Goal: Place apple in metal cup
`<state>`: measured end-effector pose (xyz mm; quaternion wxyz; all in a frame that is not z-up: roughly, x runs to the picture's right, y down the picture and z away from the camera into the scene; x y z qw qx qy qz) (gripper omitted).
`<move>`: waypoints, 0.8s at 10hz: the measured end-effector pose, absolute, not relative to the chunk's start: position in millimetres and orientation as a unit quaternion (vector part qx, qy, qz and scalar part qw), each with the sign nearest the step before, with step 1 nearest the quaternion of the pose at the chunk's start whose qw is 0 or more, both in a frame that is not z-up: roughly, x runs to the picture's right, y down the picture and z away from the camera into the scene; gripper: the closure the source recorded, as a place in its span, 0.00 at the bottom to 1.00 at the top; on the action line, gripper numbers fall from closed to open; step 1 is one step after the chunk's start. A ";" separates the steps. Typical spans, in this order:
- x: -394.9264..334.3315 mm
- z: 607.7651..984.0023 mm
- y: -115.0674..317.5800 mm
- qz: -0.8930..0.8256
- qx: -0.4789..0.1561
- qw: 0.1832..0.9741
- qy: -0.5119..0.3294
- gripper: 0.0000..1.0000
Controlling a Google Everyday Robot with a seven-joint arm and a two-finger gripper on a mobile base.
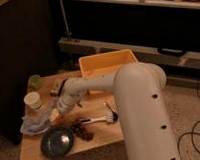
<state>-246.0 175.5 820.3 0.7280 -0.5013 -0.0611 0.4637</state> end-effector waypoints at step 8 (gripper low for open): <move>-229.5 805.2 145.4 0.480 -0.482 0.731 -0.053 0.42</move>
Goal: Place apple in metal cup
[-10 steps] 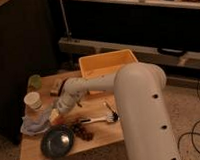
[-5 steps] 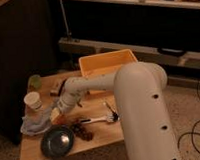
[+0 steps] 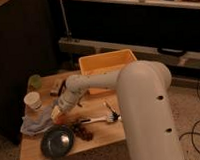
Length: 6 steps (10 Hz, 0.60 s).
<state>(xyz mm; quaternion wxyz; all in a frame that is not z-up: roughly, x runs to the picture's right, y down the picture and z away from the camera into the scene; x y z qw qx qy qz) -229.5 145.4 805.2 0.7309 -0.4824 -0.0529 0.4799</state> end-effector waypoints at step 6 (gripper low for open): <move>-176.3 811.0 35.0 0.500 -0.393 0.770 -0.050 0.42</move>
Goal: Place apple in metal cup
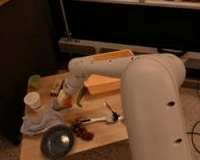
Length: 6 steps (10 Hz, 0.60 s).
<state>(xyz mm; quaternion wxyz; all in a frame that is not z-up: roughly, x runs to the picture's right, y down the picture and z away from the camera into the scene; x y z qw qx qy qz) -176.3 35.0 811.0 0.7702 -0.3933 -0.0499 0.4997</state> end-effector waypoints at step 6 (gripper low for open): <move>-144.3 822.9 -80.0 0.532 -0.320 0.781 -0.074 0.42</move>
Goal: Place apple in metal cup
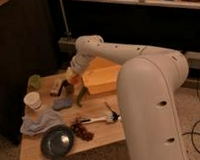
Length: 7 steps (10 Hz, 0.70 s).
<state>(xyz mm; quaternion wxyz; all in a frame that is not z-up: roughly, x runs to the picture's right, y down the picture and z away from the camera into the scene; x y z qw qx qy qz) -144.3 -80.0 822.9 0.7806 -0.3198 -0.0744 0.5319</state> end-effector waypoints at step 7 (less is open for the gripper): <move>-150.9 830.2 -105.6 0.563 -0.315 0.756 -0.112 0.42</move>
